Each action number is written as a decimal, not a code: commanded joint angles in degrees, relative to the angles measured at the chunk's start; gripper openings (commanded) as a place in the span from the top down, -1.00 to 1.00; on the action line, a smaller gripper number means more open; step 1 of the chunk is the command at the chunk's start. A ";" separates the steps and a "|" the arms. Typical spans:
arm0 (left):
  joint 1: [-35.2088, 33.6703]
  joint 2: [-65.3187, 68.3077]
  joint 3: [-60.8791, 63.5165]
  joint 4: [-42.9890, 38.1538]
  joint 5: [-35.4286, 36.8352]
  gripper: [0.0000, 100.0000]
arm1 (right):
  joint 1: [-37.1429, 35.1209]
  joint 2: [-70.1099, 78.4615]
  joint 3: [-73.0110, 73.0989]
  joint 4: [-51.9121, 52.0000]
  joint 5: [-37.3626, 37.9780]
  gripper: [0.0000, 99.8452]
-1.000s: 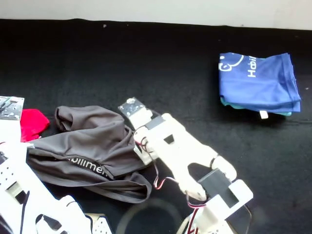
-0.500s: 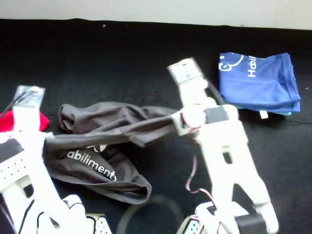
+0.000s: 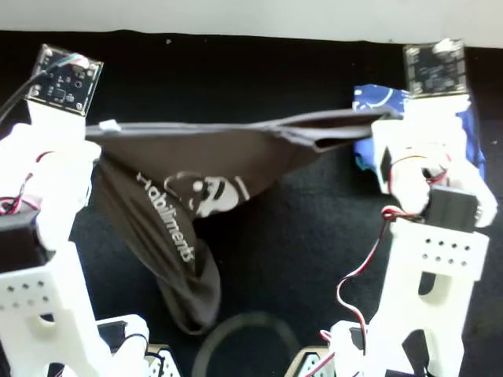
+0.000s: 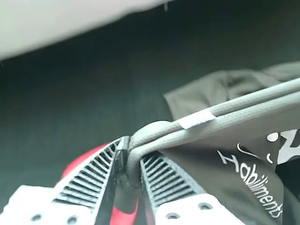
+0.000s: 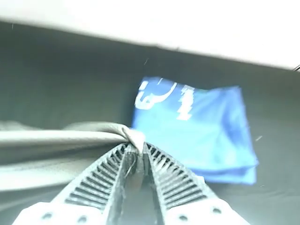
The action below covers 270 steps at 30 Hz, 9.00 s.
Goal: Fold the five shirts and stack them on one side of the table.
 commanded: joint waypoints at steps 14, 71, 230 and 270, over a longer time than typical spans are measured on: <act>7.43 -0.48 -1.89 8.97 0.70 0.98 | 1.71 -1.98 -13.05 13.14 0.79 0.99; 3.74 -20.09 -14.99 3.16 0.44 0.98 | 6.64 -1.98 -58.59 8.84 5.63 0.99; 2.33 22.81 34.07 -3.87 -5.98 0.88 | -6.11 -26.95 44.97 21.85 11.69 0.98; 2.24 41.71 11.21 -12.66 4.92 0.98 | -19.38 18.42 20.18 -11.56 -3.34 0.98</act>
